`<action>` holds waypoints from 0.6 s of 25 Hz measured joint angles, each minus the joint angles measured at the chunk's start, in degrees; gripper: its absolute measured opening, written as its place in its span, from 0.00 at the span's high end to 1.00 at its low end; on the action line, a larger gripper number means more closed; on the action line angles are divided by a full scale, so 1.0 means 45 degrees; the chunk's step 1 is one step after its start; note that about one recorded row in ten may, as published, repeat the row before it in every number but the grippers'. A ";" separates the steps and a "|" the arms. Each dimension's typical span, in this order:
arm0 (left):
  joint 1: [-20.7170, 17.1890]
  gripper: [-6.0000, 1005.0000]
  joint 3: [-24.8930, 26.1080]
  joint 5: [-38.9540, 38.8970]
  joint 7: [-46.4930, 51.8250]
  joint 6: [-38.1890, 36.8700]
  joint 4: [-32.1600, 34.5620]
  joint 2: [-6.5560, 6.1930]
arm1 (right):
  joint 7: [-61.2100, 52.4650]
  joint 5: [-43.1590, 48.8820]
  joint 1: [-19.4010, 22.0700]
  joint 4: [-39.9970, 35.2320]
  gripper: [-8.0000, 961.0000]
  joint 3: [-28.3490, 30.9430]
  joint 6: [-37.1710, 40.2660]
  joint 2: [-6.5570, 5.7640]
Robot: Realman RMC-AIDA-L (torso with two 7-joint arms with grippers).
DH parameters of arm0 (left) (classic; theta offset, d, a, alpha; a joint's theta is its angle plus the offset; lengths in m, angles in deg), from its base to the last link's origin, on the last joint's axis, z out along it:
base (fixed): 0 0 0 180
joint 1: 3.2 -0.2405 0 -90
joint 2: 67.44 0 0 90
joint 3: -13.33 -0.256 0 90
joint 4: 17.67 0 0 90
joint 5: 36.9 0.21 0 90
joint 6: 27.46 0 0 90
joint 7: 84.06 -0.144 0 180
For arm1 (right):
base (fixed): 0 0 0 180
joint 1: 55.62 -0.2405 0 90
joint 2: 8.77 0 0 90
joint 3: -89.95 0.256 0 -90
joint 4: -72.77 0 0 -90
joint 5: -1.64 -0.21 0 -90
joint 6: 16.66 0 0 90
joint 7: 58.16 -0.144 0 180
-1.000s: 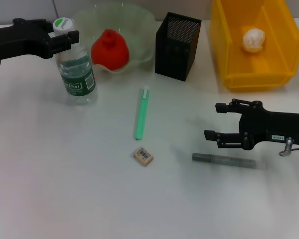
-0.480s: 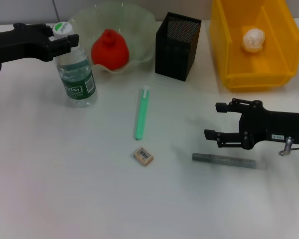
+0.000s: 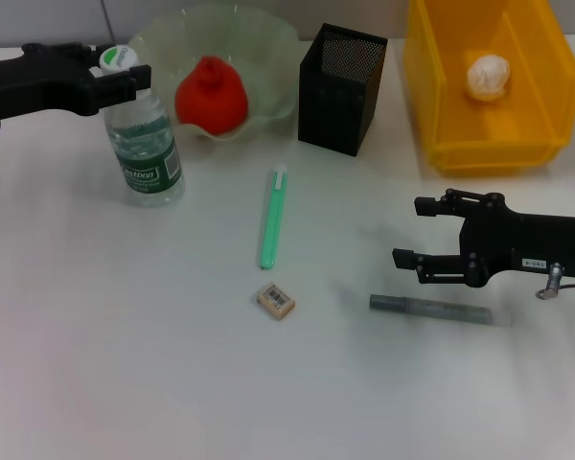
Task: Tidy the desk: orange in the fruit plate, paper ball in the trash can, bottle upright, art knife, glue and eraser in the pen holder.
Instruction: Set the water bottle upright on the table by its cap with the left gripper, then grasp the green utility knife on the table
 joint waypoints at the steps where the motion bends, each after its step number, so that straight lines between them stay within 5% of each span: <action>1: -0.0002 0.47 0.0001 0.0001 0.0000 0.0000 0.0001 0.0000 | -0.0001 -0.0002 0.0000 0.0000 0.14 0.0000 0.0000 0.0000; 12: -0.0064 0.22 0.0003 -0.0204 -0.0047 -0.0164 0.0162 0.0001 | -0.0011 -0.0034 0.0020 0.0000 0.14 0.0001 0.0018 0.0000; 15: -0.0135 0.17 0.0554 -0.1854 -0.0037 -0.1575 0.0397 -0.0312 | -0.0012 -0.0046 0.0021 0.0000 0.14 0.0001 0.0039 0.0000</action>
